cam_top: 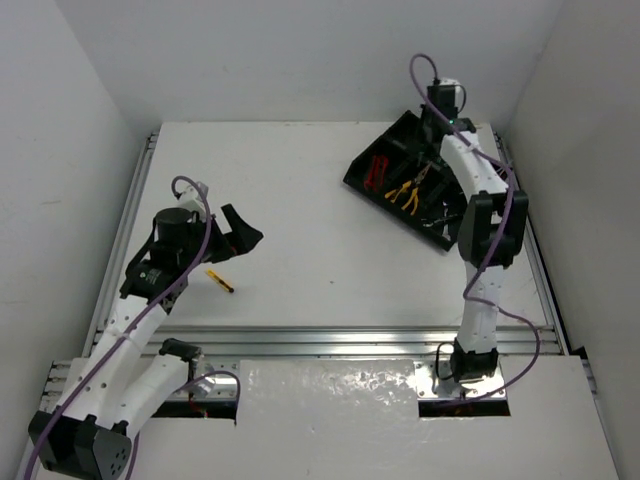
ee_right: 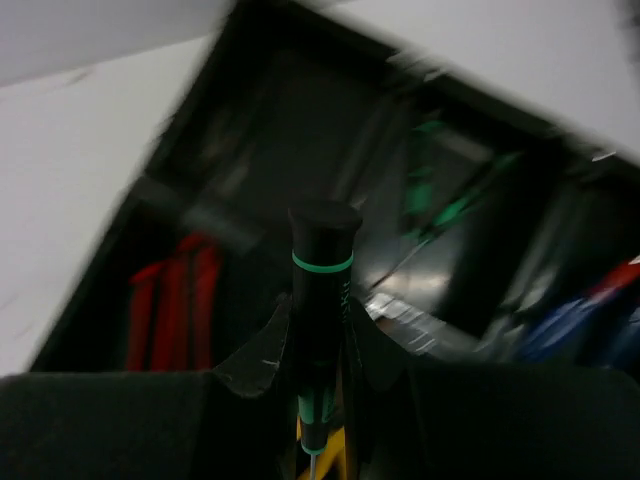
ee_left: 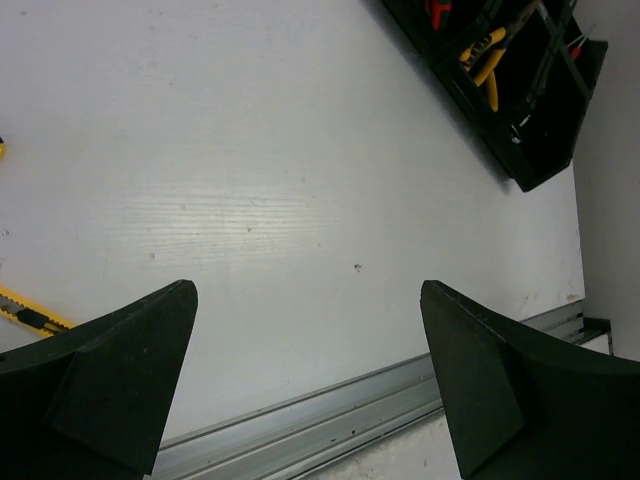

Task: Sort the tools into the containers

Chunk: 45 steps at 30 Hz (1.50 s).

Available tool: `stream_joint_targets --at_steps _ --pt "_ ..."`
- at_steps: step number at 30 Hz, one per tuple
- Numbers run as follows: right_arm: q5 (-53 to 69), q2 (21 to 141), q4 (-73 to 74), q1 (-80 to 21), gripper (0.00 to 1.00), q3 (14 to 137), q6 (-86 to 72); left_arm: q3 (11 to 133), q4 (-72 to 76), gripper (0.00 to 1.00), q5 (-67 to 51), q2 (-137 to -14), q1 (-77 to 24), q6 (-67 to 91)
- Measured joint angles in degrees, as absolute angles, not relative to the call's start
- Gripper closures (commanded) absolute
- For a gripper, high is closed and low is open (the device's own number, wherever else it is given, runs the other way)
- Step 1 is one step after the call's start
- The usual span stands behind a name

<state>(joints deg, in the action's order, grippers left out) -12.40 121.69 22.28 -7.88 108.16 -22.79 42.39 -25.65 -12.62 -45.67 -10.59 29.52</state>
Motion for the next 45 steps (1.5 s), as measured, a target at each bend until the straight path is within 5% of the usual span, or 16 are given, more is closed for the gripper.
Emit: stream_joint_targets --at_steps 4,20,24,26,27,37,45 --pt "-20.91 130.74 24.58 -1.56 1.00 119.07 -15.66 41.60 -26.04 0.08 -15.64 -43.83 -10.76 27.14" --pt "-20.32 137.58 11.00 2.72 1.00 119.61 -3.38 39.62 -24.99 0.07 -22.35 -40.12 -10.92 25.06" --pt "-19.29 140.42 9.04 2.90 0.86 119.66 -2.55 39.62 -25.02 0.07 -22.39 -40.71 -10.92 25.06" --pt "-18.96 141.60 9.06 2.90 0.50 119.66 -2.52 39.62 -25.04 0.07 -22.52 -41.21 -10.92 25.06" --pt "-18.83 142.04 9.15 2.90 0.41 119.66 -2.83 39.62 -25.04 0.07 -22.55 -41.36 -10.92 25.06" --pt "-16.19 136.38 12.29 1.61 0.24 117.95 -5.74 39.94 -28.64 0.04 -6.98 -44.53 -10.94 30.76" --pt "-11.84 107.94 16.29 -13.08 0.14 104.73 -12.08 38.39 -34.76 0.17 12.29 -57.01 -10.57 48.53"
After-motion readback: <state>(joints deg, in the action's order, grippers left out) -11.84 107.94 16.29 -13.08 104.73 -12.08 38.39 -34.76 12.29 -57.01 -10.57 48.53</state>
